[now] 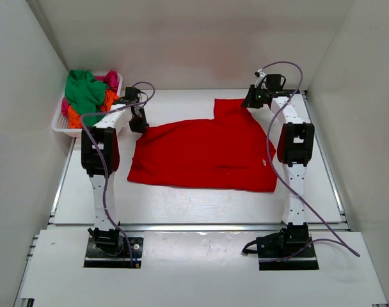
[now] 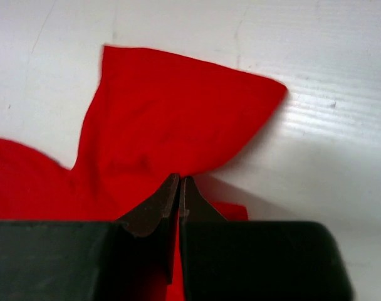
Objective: Fold and stack the t-shirts
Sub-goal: Grap the side of the flattened tshirt furthest away from the robot with both arms, then fold the other side of the tshirt into a rectangle
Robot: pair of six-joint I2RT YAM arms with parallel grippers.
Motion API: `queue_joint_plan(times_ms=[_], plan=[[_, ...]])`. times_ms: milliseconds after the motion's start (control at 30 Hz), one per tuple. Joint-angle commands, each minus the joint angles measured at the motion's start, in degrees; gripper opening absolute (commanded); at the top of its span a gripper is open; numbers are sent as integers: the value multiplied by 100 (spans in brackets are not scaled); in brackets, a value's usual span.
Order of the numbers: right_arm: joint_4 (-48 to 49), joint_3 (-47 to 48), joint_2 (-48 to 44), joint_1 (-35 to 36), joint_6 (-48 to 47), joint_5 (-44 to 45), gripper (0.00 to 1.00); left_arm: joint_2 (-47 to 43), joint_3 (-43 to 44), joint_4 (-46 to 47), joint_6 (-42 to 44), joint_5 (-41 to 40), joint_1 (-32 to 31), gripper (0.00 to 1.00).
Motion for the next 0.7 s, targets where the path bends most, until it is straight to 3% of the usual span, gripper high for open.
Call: queue_joint_plan(times_ms=[0,267,667], plan=[[55,-603,-1062,69,-755,-19,0,-715,-217,72,77,168,64,0],[283,-2598,-2862,34,-1073,-19,0,-1321,-901,239,130,343,117,0],[415,-5288,-4832,-45,-1311,-46,0,-2156,-2220,696,113,493,336,0]])
